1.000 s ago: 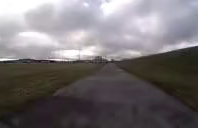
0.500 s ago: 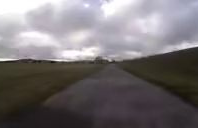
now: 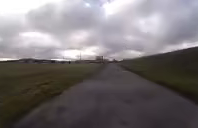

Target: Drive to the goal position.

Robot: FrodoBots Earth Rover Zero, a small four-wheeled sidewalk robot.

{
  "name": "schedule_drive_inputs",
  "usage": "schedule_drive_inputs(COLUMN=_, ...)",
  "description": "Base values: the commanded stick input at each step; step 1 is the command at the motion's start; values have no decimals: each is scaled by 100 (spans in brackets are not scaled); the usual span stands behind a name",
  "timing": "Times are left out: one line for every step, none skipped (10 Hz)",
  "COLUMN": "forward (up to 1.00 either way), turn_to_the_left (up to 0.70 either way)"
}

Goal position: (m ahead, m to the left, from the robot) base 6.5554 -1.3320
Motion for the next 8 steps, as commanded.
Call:
schedule_drive_inputs(forward=0, turn_to_the_left=0)
schedule_drive_inputs(forward=0, turn_to_the_left=0)
schedule_drive_inputs(forward=0, turn_to_the_left=0)
schedule_drive_inputs(forward=0, turn_to_the_left=0)
schedule_drive_inputs(forward=0, turn_to_the_left=0)
schedule_drive_inputs(forward=0, turn_to_the_left=0)
schedule_drive_inputs(forward=0, turn_to_the_left=0)
schedule_drive_inputs(forward=0, turn_to_the_left=0)
